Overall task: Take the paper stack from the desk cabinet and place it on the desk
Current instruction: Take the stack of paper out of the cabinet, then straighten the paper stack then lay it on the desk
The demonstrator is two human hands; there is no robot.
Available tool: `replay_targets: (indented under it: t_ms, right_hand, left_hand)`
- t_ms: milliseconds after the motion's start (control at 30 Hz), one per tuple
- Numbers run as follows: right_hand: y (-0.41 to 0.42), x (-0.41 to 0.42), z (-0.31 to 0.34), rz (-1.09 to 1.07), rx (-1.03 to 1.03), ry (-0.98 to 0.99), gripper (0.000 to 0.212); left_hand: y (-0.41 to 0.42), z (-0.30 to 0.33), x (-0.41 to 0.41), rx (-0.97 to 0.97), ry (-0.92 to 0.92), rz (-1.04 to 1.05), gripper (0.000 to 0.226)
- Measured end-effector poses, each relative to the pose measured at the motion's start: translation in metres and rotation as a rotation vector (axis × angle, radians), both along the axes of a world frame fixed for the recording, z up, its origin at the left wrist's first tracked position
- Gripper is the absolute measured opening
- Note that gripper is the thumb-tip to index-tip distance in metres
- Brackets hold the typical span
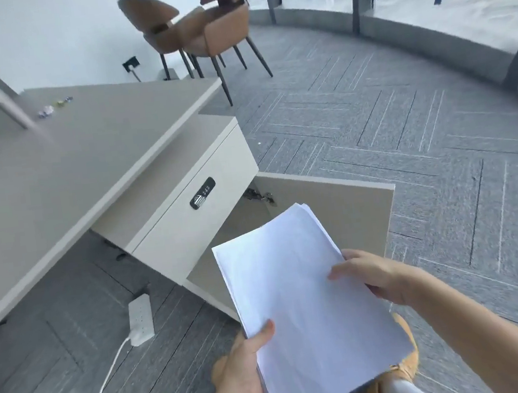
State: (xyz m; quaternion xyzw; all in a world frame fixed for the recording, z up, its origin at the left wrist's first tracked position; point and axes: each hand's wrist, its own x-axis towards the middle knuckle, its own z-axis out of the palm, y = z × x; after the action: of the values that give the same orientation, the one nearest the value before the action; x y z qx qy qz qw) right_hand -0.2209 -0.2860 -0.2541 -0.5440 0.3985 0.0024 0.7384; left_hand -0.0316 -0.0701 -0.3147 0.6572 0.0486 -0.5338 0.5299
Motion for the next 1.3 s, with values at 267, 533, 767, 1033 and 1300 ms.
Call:
replay_targets:
  t_ms: [267,533,767,1033,1300]
  right_hand:
    - [0.079,-0.036,0.129,-0.197,-0.161,-0.218,0.032]
    - [0.143,-0.010,0.278,-0.171,-0.348,-0.414,0.026]
    - [0.190,0.042,0.336,-0.146,-0.428,-0.575,0.023]
    - [0.219,0.145,0.349,-0.039,-0.475,-0.670,0.018]
    - [0.268,0.205,0.392,-0.001,-0.543,-0.754,0.015]
  left_hand:
    - [0.049,0.169,-0.055,-0.234,-0.178,-0.036,0.042]
    - [0.112,0.318,-0.039,-0.328,-0.398,0.079,0.070]
    - [0.161,0.380,-0.005,-0.435,-0.701,0.194,0.027]
    - [0.206,0.384,0.079,-0.433,-0.807,0.300,0.016]
    - [0.257,0.432,0.124,-0.439,-0.861,0.408,0.014]
